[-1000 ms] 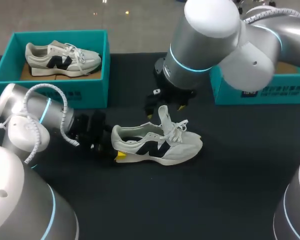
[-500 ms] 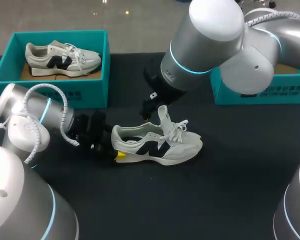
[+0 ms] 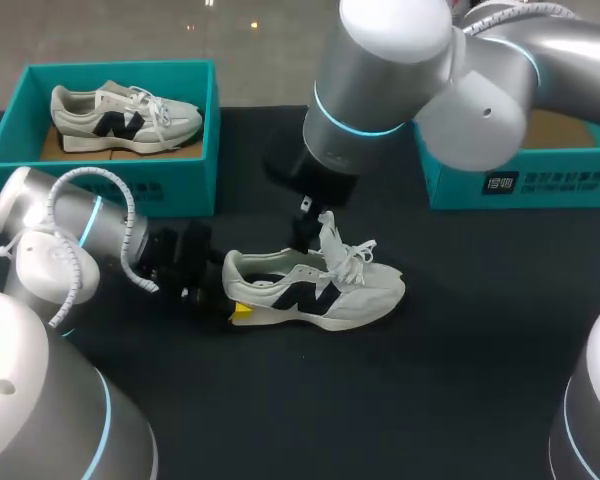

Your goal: Take the shoe out of the shoebox, open the shoe tongue, remove and reinsert the insole, then place the shoe into the shoebox

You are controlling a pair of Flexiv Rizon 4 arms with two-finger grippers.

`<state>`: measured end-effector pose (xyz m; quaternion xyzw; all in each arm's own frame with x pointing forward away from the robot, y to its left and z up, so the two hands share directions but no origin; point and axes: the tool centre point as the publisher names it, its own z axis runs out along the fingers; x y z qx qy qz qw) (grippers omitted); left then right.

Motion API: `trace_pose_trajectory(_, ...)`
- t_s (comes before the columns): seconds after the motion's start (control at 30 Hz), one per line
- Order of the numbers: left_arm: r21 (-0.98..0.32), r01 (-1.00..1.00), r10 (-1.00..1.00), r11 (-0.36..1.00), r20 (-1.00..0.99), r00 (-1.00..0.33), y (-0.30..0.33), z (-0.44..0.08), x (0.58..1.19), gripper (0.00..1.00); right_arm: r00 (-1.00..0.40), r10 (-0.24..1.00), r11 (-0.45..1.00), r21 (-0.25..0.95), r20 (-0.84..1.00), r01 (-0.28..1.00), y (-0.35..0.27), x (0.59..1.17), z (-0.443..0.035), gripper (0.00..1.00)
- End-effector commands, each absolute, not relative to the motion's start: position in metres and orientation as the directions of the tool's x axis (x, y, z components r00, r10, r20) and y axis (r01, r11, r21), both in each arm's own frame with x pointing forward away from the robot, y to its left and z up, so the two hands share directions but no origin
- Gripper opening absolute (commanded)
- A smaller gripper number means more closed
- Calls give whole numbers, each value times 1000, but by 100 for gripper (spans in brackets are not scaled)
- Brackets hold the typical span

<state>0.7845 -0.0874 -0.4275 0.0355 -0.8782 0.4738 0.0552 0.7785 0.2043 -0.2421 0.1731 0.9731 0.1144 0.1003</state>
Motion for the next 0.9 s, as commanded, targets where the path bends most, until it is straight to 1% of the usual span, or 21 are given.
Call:
trace_pose_trajectory(0.03, -826, -116, -10, 551, 132, -991, -87, -430, 786, 0, -955, 229, 962, 197, -191, 191, 219, 785, -251, 100)
trace_pose_trajectory(0.1, -826, -116, -10, 551, 132, -991, -87, -430, 786, 0, -956, 224, 965, 184, -191, 189, 221, 786, -256, 100)
trace_pose_trajectory(0.13, -826, -116, -10, 551, 132, -991, -87, -430, 786, 0, -955, 230, 965, 173, -189, 198, 221, 787, -259, 95)
trace_pose_trajectory(0.17, -826, -116, -10, 551, 132, -991, -87, -430, 786, 0, -951, 238, 964, 166, -196, 207, 221, 788, -260, 47)
trace_pose_trajectory(0.2, -826, -116, -10, 551, 132, -991, -87, -430, 786, 0, -949, 246, 961, 174, -197, 213, 221, 789, -262, 16)
trace_pose_trajectory(0.23, -826, -116, -10, 551, 132, -991, -87, -430, 786, 0, -948, 249, 960, 179, -196, 215, 221, 790, -264, 0)
trace_pose_trajectory(0.4, -826, -116, -10, 551, 132, -991, -87, -430, 786, 0, -945, 268, 955, 179, -186, 235, 223, 792, -268, 0)
trace_pose_trajectory(0.83, -826, -116, -10, 551, 132, -991, -87, -430, 786, 0, -945, 268, 955, 179, -186, 235, 223, 792, -268, 0)
trace_pose_trajectory(0.9, -826, -116, -10, 551, 132, -991, -87, -430, 786, 0, -958, 233, 964, 168, -165, 205, 227, 794, -275, 0)
